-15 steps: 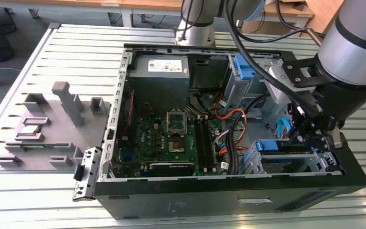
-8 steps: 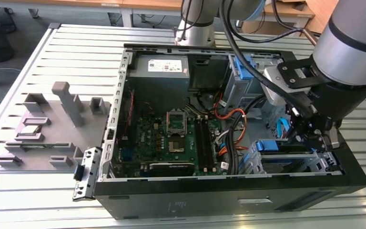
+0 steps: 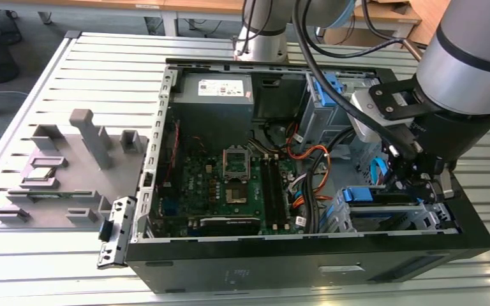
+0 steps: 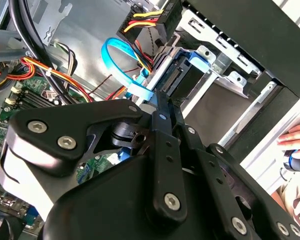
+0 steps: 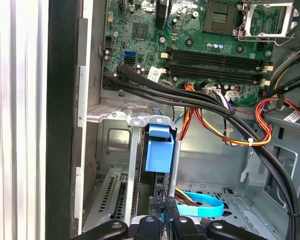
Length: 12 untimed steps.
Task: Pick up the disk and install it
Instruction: 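Insert the first disk wire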
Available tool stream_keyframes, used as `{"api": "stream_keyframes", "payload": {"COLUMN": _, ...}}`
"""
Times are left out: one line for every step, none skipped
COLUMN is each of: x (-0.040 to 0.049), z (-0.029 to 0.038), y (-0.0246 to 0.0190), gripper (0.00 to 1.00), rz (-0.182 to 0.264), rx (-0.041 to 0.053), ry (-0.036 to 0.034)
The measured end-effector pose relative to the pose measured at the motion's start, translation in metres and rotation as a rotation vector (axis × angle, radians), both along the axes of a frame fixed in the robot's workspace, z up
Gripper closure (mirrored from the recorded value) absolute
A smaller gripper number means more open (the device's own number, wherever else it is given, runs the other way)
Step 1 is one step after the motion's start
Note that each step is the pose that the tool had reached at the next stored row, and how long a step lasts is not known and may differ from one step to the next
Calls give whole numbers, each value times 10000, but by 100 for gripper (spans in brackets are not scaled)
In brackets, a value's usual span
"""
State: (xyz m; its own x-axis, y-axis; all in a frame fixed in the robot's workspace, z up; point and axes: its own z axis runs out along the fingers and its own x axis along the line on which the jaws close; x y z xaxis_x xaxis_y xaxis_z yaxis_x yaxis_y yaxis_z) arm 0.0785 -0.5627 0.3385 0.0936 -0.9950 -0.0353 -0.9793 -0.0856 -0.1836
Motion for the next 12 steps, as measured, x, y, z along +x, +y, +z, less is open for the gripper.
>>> {"api": "stream_keyframes", "payload": {"x": -1, "z": 0, "y": 0, "gripper": 84, "rz": 2, "rx": 1, "ry": 0}}
{"api": "stream_keyframes", "payload": {"x": -1, "z": 0, "y": 0, "gripper": 84, "rz": 4, "rx": 0, "ry": 0}}
{"api": "stream_keyframes", "payload": {"x": -1, "z": 0, "y": 0, "gripper": 84, "rz": 4, "rx": 0, "ry": 0}}
{"api": "stream_keyframes", "payload": {"x": -1, "z": -1, "y": 0, "gripper": 84, "rz": 4, "rx": 0, "ry": 0}}
{"api": "stream_keyframes", "payload": {"x": -2, "z": -2, "y": 0, "gripper": 84, "rz": 4, "rx": 1, "ry": 0}}
{"api": "stream_keyframes", "payload": {"x": -4, "z": -3, "y": 0, "gripper": 84, "rz": 4, "rx": 1, "ry": 0}}
{"api": "stream_keyframes", "payload": {"x": -6, "z": -4, "y": 0, "gripper": 84, "rz": 3, "rx": 2, "ry": -1}}
{"api": "stream_keyframes", "payload": {"x": -6, "z": -4, "y": 0, "gripper": 84, "rz": 4, "rx": 1, "ry": -1}}
{"api": "stream_keyframes", "payload": {"x": -6, "z": -5, "y": 0, "gripper": 84, "rz": 4, "rx": 0, "ry": -1}}
{"api": "stream_keyframes", "payload": {"x": -6, "z": -4, "y": 0, "gripper": 84, "rz": 4, "rx": 0, "ry": -1}}
{"api": "stream_keyframes", "payload": {"x": -7, "z": -5, "y": 0, "gripper": 84, "rz": 4, "rx": 0, "ry": -1}}
{"api": "stream_keyframes", "payload": {"x": -7, "z": -5, "y": 0, "gripper": 84, "rz": 4, "rx": 0, "ry": -1}}
